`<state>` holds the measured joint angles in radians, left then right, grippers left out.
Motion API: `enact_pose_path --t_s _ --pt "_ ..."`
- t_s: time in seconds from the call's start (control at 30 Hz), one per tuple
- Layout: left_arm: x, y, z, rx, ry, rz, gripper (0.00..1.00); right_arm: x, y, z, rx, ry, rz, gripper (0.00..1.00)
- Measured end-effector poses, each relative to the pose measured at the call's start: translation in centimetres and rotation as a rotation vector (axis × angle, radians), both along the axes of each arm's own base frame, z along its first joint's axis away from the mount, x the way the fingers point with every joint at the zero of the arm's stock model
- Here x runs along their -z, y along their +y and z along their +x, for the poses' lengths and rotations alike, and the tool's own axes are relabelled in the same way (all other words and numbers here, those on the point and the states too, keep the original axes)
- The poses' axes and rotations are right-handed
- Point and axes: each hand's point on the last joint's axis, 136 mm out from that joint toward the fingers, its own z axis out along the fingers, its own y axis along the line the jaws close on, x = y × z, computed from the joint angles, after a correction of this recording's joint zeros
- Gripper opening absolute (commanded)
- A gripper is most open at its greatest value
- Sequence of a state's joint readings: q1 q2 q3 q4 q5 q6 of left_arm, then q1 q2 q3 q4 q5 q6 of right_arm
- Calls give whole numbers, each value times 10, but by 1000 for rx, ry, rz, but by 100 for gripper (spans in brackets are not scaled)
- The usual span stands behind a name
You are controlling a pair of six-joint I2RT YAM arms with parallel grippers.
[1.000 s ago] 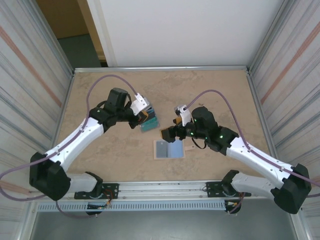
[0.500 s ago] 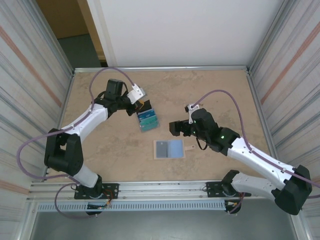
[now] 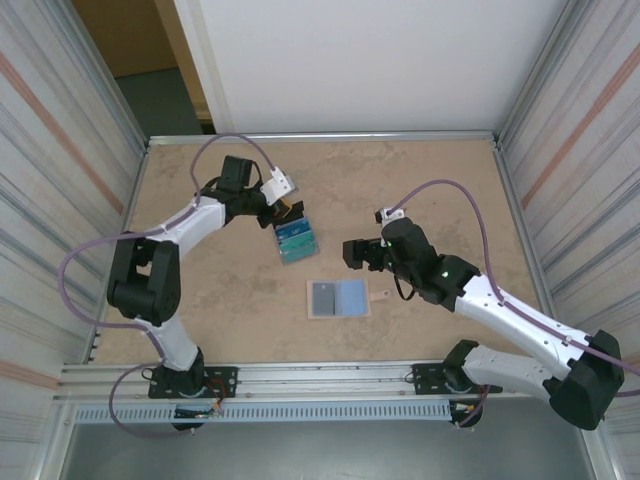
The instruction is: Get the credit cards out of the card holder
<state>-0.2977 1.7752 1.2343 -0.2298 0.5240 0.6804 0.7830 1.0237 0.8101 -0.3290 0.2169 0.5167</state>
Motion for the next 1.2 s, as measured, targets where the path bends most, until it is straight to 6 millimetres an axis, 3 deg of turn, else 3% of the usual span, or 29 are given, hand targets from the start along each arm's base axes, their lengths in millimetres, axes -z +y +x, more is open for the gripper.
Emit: enact_pose_path --t_s 0.57,0.6,0.67,0.73,1.2 --pt "16 6 -5 5 60 53 0 0 -5 0 15 7 1 99" --pt "17 7 -5 5 63 54 2 0 -5 0 15 7 1 99" --pt "16 7 -5 3 61 56 16 0 -5 0 15 7 1 99" --pt "16 8 -3 -3 59 60 21 0 -5 0 15 8 1 99" --pt "-2 10 4 -37 24 57 22 0 -5 0 13 10 2 99"
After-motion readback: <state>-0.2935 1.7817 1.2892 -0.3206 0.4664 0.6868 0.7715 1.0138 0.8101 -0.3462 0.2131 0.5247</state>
